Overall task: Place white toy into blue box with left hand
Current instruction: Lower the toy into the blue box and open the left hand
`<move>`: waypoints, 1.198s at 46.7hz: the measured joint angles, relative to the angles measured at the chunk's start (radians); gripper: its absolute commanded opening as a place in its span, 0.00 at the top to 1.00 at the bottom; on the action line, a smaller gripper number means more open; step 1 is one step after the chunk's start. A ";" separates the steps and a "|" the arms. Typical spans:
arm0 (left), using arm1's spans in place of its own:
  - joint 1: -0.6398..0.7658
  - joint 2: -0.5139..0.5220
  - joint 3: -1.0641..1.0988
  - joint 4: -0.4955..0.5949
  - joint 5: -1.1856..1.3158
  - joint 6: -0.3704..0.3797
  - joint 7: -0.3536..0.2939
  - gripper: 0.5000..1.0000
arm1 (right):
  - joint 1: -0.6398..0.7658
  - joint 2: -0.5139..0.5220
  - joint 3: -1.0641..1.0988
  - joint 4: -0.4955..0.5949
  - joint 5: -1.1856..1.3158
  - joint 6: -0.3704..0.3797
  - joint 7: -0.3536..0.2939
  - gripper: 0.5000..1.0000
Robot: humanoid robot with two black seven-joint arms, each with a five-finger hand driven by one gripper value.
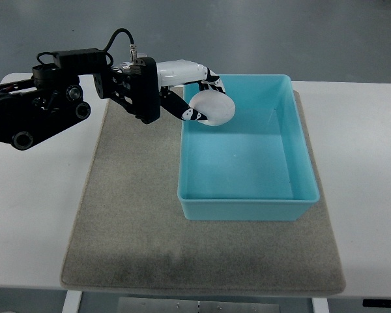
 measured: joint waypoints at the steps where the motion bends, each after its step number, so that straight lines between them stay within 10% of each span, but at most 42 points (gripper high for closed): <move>1: 0.002 -0.006 0.000 0.001 0.000 0.000 0.000 0.65 | 0.000 0.000 0.000 0.000 0.000 0.000 0.000 0.13; 16: 0.028 -0.036 0.006 0.005 0.000 0.001 0.000 0.51 | 0.000 0.000 0.000 0.000 -0.001 0.000 0.000 0.13; 33: 0.043 -0.037 0.006 0.000 -0.045 -0.002 -0.003 0.02 | 0.000 0.000 0.000 0.000 -0.001 0.000 0.000 0.13; 56: 0.039 -0.036 -0.001 0.011 -0.116 0.000 -0.012 0.01 | 0.000 0.000 0.000 0.000 -0.001 0.000 0.000 0.13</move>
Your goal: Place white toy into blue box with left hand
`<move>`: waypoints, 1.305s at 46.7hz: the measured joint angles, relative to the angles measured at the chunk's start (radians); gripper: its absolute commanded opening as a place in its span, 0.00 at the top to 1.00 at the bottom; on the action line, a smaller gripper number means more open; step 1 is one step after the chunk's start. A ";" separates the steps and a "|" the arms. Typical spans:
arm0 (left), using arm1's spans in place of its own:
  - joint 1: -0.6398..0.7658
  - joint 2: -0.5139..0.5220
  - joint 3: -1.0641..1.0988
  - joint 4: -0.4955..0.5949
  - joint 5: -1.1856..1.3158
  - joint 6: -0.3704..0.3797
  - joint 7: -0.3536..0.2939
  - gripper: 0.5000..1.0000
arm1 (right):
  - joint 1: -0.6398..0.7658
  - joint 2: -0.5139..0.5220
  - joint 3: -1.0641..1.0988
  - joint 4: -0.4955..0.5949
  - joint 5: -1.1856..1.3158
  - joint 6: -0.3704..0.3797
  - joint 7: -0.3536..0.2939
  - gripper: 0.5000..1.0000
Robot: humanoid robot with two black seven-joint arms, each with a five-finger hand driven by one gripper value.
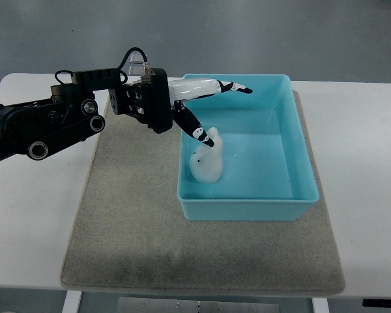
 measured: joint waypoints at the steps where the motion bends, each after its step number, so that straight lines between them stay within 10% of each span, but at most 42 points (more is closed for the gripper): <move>1: -0.001 0.000 0.000 0.005 -0.007 0.001 -0.001 0.01 | 0.000 0.000 0.000 0.000 0.000 0.000 0.000 0.13; 31: -0.023 -0.001 -0.007 0.257 -0.555 0.215 0.004 0.02 | 0.000 0.000 0.000 0.000 0.000 0.000 0.000 0.13; 61: -0.012 -0.077 -0.027 0.480 -1.392 0.242 0.044 0.02 | 0.000 0.000 0.000 0.000 0.000 0.000 0.000 0.13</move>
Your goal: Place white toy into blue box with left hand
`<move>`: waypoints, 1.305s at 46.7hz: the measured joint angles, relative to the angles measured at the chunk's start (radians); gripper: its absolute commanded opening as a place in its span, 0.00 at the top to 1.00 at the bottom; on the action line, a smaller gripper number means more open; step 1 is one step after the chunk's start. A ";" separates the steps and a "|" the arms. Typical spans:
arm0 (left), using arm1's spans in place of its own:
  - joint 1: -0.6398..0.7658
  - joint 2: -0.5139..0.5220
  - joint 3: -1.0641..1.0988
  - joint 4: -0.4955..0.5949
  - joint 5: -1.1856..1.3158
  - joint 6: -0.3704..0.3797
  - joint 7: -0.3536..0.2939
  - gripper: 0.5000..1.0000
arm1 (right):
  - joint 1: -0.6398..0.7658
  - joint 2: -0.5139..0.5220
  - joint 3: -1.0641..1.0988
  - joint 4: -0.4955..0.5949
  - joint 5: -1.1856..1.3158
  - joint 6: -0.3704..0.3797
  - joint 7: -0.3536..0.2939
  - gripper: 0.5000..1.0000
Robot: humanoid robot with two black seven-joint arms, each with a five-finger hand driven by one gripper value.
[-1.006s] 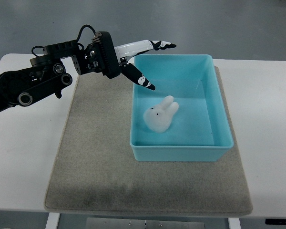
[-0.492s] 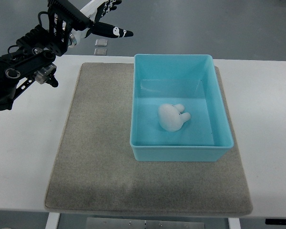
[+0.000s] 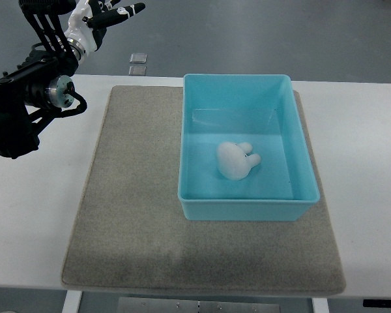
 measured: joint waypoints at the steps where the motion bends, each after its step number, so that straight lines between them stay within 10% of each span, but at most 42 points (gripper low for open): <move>1: 0.001 -0.001 0.000 0.006 -0.015 -0.002 0.008 0.02 | 0.000 0.000 0.000 0.000 0.000 0.000 0.000 0.13; 23: 0.025 -0.023 -0.069 0.123 -0.254 -0.309 0.060 0.02 | 0.000 0.000 0.000 0.000 0.000 0.000 0.000 0.13; 61: 0.089 -0.041 -0.132 0.130 -0.242 -0.322 0.046 0.01 | 0.000 0.000 0.000 0.000 0.000 0.000 0.000 0.13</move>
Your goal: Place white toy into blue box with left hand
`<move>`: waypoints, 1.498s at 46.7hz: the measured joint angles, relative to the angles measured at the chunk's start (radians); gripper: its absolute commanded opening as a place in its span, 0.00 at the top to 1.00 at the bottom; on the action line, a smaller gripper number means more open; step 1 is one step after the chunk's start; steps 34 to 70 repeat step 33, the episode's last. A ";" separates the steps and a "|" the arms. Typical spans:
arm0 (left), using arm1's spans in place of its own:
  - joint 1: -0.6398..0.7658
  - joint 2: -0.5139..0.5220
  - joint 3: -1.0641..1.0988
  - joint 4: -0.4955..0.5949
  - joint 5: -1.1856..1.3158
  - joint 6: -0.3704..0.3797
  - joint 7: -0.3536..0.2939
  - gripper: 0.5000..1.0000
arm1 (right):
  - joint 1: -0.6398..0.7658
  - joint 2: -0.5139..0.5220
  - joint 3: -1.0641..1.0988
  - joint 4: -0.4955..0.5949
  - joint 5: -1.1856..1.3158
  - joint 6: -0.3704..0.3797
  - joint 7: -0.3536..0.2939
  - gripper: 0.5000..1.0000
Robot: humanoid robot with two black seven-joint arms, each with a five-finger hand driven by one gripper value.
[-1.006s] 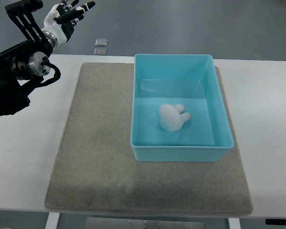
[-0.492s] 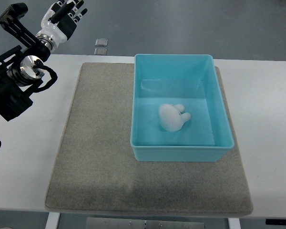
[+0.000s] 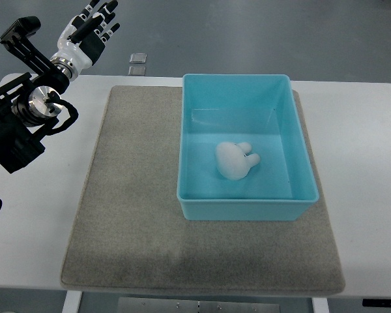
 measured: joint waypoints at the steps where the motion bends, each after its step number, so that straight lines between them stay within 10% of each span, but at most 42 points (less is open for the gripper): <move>1: 0.000 0.000 0.000 0.000 0.000 0.000 0.000 0.01 | 0.000 0.000 0.000 0.000 0.000 0.000 0.000 0.13; 70: 0.006 -0.021 0.001 -0.002 0.000 0.000 0.000 0.01 | 0.000 0.000 -0.002 0.031 -0.011 0.015 -0.002 0.13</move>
